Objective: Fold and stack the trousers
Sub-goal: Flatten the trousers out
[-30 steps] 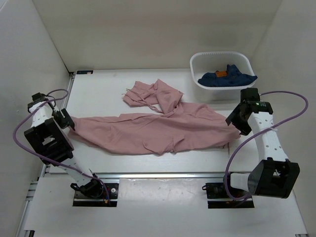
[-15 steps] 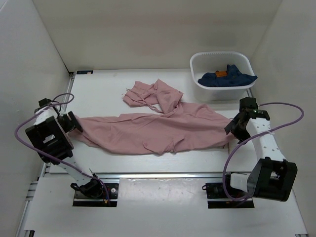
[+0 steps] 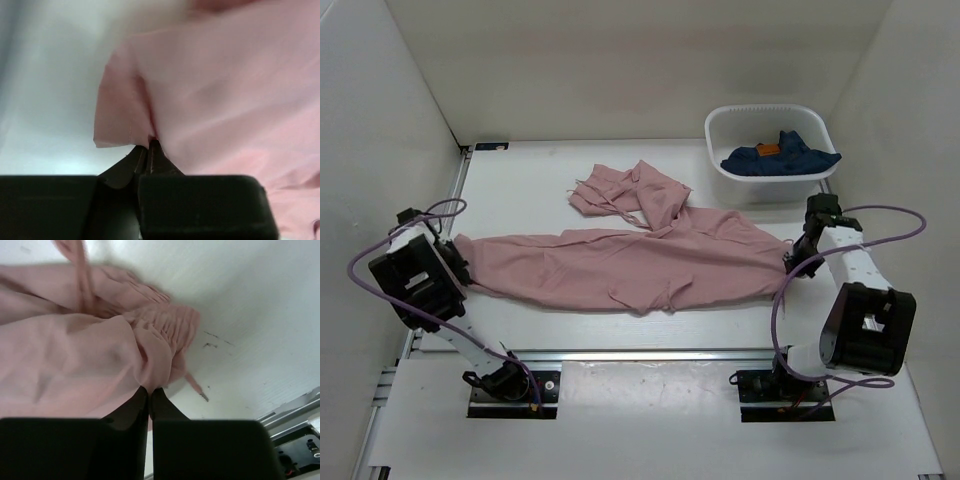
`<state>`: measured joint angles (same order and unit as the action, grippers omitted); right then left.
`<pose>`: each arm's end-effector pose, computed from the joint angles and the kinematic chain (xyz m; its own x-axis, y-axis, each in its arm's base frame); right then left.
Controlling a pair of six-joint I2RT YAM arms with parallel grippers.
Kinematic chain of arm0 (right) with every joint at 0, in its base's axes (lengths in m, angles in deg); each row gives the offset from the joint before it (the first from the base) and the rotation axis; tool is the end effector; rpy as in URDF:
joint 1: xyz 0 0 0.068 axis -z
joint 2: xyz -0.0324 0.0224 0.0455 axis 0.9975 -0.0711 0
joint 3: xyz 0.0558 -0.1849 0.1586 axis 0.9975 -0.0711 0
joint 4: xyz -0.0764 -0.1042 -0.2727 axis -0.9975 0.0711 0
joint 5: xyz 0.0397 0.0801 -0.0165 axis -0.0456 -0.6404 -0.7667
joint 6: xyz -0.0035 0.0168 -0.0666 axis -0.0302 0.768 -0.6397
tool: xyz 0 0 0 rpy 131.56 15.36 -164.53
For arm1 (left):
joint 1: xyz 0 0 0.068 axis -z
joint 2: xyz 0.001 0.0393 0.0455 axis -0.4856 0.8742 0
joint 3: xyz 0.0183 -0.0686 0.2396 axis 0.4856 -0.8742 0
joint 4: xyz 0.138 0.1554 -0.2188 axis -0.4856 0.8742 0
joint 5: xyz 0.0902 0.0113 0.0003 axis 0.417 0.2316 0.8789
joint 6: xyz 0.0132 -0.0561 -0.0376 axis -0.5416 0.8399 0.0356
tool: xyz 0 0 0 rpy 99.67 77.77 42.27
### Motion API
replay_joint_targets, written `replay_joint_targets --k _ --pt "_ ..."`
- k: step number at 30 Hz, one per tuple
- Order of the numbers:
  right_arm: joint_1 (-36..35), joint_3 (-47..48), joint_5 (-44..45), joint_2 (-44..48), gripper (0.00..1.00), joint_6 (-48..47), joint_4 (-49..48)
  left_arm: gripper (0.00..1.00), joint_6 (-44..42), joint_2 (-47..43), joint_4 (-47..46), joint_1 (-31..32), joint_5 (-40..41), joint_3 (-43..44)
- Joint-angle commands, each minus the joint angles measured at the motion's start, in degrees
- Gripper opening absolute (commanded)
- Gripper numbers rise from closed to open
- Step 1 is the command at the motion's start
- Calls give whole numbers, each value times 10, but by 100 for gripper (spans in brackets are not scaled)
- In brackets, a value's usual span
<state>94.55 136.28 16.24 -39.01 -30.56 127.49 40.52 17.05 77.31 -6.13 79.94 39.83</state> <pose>0.3025 -0.0570 0.1554 -0.6368 0.6685 -0.3843 0.7106 0.7022 0.0441 0.2933 0.1998 0.0935 -0.8109 -0.5724 -0.1215 -0.5637 0.8199 -0.1000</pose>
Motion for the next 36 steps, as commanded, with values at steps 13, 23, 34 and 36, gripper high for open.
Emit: replay_joint_targets --k 13,23,34,36 --pt "3 -79 -29 276 28 119 196 18 0 -185 91 -81 183 -63" --pt "3 -94 59 296 94 154 147 49 0 -162 60 -107 210 -94" --pt "21 -129 24 126 47 149 -6 76 0 -172 122 -38 83 26" --pt "34 -147 29 125 0 179 15 79 0 -177 149 8 17 84"
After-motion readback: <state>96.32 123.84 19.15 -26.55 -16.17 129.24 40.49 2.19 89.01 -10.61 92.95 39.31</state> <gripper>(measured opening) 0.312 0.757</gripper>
